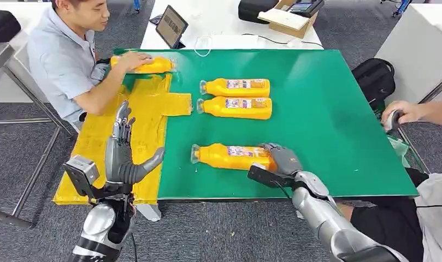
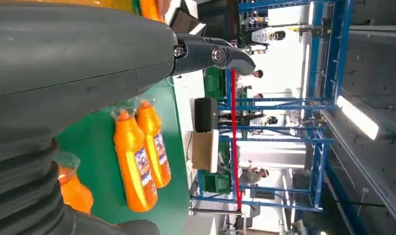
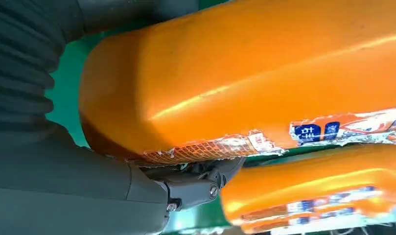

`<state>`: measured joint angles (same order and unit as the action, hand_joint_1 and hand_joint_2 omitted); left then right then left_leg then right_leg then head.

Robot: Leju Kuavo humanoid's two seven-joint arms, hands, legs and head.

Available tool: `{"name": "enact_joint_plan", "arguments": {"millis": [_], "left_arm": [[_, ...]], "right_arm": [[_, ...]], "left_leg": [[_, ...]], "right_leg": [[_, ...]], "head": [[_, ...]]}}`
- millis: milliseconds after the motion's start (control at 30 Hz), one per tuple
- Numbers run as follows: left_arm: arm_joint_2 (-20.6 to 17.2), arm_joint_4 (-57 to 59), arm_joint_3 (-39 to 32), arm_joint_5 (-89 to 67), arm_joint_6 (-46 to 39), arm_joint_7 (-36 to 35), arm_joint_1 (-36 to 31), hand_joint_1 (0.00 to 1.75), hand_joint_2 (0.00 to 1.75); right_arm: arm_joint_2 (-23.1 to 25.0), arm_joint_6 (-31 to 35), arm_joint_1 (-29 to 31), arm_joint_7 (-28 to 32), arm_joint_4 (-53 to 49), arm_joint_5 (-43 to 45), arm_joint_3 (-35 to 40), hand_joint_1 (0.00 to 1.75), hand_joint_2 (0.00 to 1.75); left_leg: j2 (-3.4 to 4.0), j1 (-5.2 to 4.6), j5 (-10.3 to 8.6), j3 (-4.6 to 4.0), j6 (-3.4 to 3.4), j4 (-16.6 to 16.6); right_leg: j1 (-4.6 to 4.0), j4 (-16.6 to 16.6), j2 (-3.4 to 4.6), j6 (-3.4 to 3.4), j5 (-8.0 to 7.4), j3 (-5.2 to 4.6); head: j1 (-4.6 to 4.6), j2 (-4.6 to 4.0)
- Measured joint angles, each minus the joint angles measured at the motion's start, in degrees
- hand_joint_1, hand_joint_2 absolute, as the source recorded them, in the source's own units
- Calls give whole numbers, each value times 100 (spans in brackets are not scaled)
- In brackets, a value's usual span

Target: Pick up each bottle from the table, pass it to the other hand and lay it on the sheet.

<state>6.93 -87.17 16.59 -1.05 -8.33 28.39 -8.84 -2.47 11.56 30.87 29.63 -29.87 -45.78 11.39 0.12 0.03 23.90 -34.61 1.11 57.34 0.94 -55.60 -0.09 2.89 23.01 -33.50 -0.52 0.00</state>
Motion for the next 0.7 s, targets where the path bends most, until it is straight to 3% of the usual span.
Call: {"name": "enact_joint_plan", "arguments": {"millis": [233,367,700], "left_arm": [[113,2,-220,345,-441,234,203,0,175],[260,79,-426,713,-518,238,492,0,175],[247,168,-282,494,781,238,1263,0,175]], "right_arm": [[260,414,-789,458,-1086,1294,-107,175,175],[553,831,-1386,501,-2389,2137,-293,175,175],[929,1344,-2374,779,-4403,2808,-431,175,175]], "left_leg": [[-8,1,-3,-20,-1,1],[-9,1,-3,-47,-2,1],[-9,-3,3,-73,1,0]], "right_leg": [[0,-3,-4,1,-1,-9],[0,-4,-4,1,1,-39],[3,0,-4,1,4,-64]], "head": [[0,0],[0,0],[2,0]]}}
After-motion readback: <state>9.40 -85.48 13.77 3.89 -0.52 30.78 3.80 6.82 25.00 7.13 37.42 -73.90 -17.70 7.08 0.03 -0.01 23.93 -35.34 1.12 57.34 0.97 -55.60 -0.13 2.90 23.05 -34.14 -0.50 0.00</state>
